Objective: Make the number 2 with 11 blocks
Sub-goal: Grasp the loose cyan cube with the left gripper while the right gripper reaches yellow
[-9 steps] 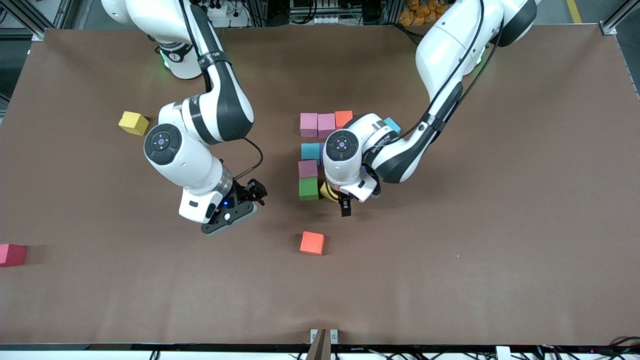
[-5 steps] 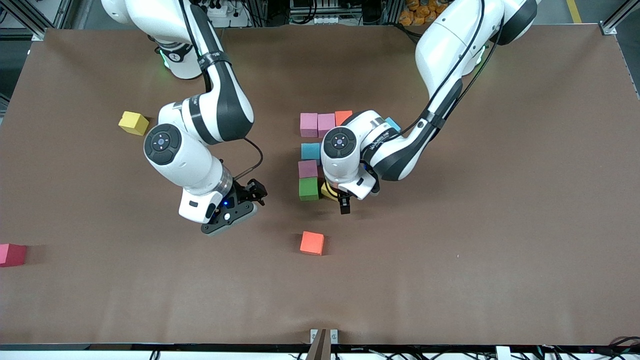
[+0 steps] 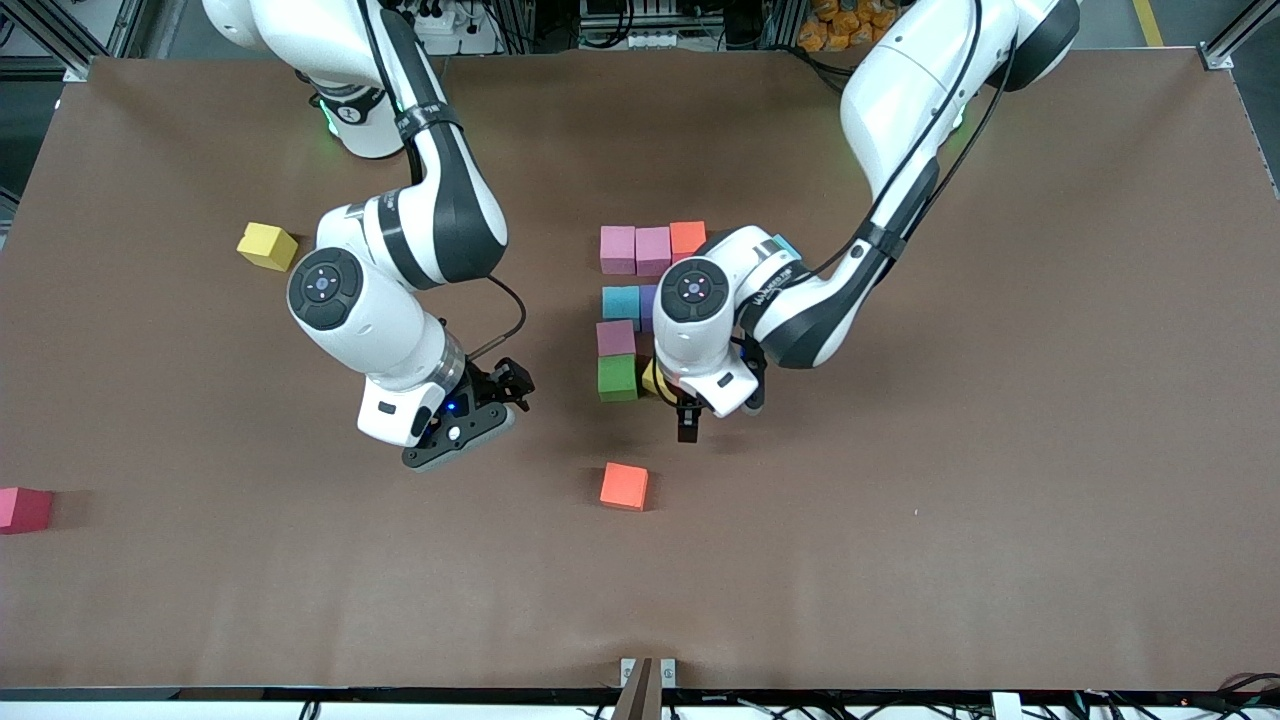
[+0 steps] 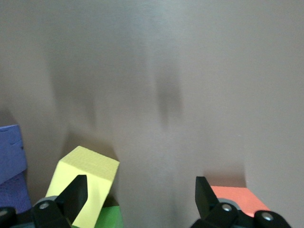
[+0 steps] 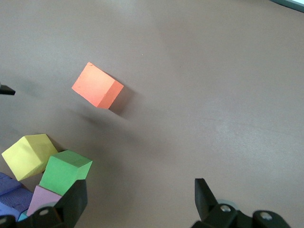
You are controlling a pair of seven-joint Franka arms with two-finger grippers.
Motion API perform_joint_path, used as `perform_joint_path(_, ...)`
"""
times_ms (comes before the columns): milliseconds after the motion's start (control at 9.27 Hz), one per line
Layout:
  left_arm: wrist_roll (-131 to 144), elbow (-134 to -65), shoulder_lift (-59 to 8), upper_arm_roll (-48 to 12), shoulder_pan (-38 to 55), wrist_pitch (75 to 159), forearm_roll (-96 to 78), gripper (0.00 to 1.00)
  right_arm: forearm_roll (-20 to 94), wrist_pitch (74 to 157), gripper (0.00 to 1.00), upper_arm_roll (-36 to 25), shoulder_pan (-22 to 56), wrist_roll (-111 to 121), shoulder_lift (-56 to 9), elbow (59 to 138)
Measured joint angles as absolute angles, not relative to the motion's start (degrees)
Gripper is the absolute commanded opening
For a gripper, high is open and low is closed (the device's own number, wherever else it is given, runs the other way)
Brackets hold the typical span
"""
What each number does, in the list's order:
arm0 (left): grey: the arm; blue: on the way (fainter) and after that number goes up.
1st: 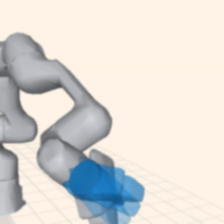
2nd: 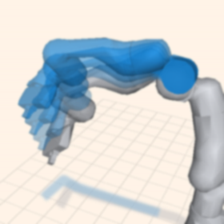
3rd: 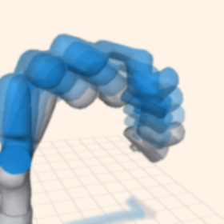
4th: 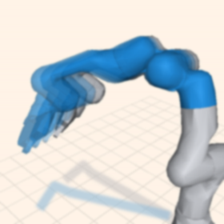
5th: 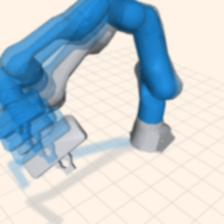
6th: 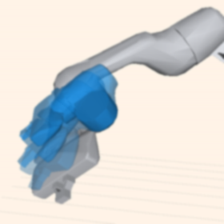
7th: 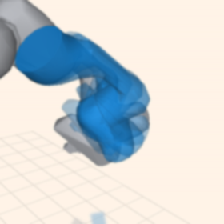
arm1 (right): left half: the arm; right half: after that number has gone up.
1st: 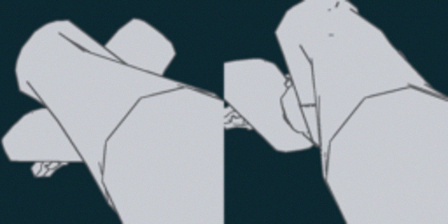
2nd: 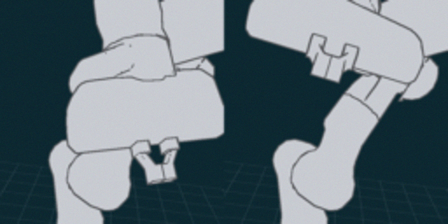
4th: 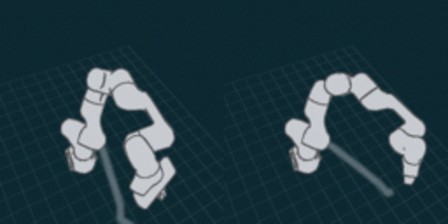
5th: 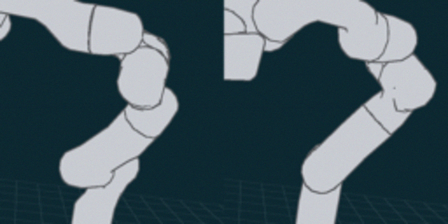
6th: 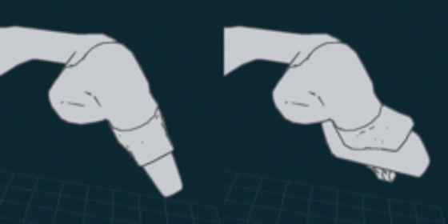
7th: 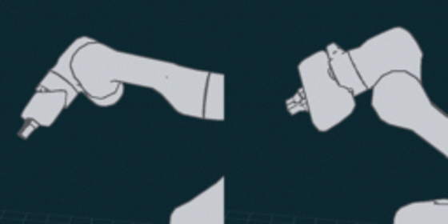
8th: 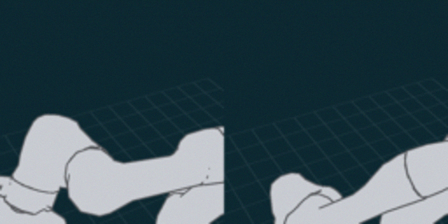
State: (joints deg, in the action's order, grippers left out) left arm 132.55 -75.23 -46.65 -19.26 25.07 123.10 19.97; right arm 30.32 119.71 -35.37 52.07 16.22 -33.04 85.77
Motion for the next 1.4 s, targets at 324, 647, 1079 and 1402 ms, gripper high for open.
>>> perform_joint_path(324, 125.41, -75.23, -46.99, -19.14, 22.92, 128.86, 19.42, 1.0, 30.35, 118.75, 1.0, -35.07, 52.88, 15.61, -33.05, 85.77)
perform_joint_path(647, 116.82, -76.12, -46.94, -20.01, 21.27, 125.62, 17.71, 1.0, 30.59, 124.03, 1.0, -34.5, 56.74, 6.01, -34.86, 86.24)
perform_joint_path(1079, 107.6, -92.35, -37.5, -33.12, 6.84, 123.5, 17.69, 1.0, 31.52, 133.06, 1.0, -30.94, 56.32, -10.16, -41.37, 86.04)
perform_joint_path(1402, 105.73, -113.72, -27.55, -44.97, -5.79, 124.77, 17.69, 1.0, 31.51, 133.18, 1.0, -26.45, 57.6, -22.76, -42.49, 83.92)
